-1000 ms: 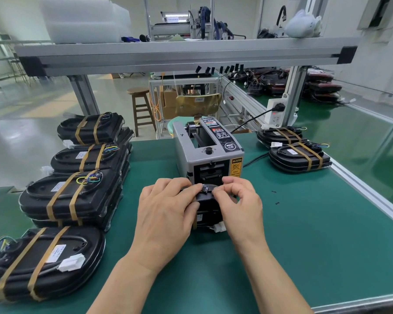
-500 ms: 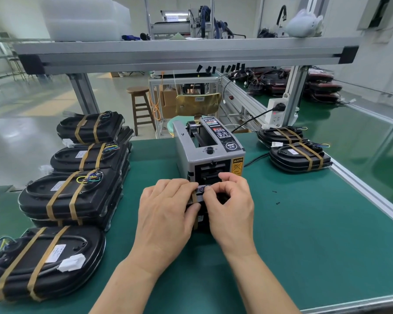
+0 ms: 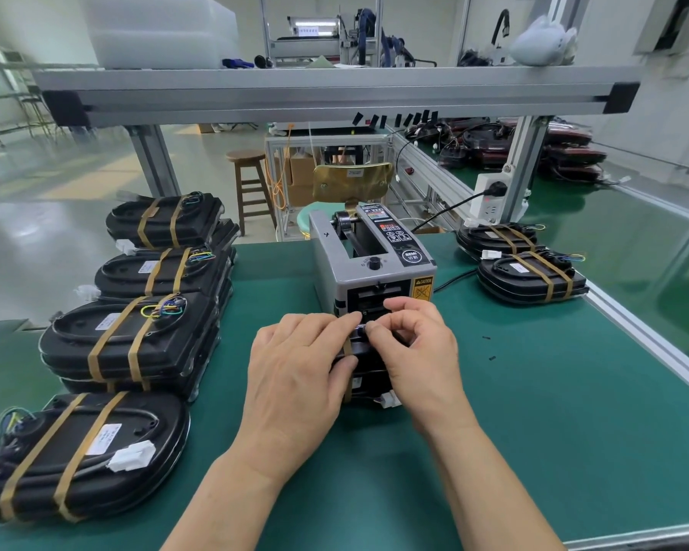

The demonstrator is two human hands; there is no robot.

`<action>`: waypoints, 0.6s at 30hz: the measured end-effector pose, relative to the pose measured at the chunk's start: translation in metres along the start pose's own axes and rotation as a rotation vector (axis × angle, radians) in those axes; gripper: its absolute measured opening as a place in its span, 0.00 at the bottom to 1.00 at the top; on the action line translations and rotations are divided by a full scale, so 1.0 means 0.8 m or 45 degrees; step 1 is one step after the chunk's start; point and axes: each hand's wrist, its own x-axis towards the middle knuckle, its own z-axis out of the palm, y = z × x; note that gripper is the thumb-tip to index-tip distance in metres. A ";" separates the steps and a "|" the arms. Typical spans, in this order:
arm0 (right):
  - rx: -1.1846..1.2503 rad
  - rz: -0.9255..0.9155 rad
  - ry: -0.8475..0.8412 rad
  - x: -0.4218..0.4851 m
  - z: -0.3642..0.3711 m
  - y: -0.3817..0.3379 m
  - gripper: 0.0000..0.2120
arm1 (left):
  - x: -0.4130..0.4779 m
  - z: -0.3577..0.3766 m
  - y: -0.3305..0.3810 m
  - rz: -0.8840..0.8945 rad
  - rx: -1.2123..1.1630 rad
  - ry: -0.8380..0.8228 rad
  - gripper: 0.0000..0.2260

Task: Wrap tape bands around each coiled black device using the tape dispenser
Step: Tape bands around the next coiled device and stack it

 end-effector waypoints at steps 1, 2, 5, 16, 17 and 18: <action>-0.008 0.005 -0.005 0.001 0.000 0.000 0.08 | 0.000 0.000 0.000 0.004 -0.005 0.006 0.19; -0.016 0.009 -0.007 0.001 -0.001 0.001 0.07 | 0.000 -0.001 0.000 0.005 -0.011 0.011 0.19; -0.038 0.005 -0.002 0.001 -0.001 0.003 0.07 | 0.000 -0.001 0.001 0.006 -0.022 0.016 0.18; 0.012 0.029 0.063 0.004 -0.004 0.009 0.08 | 0.002 0.001 -0.001 0.052 -0.017 0.024 0.13; 0.036 0.054 0.086 0.004 -0.003 0.010 0.09 | 0.002 0.001 -0.001 0.051 -0.026 0.021 0.13; 0.069 0.081 0.100 0.005 -0.002 0.011 0.08 | 0.003 0.001 -0.001 0.049 -0.034 0.022 0.13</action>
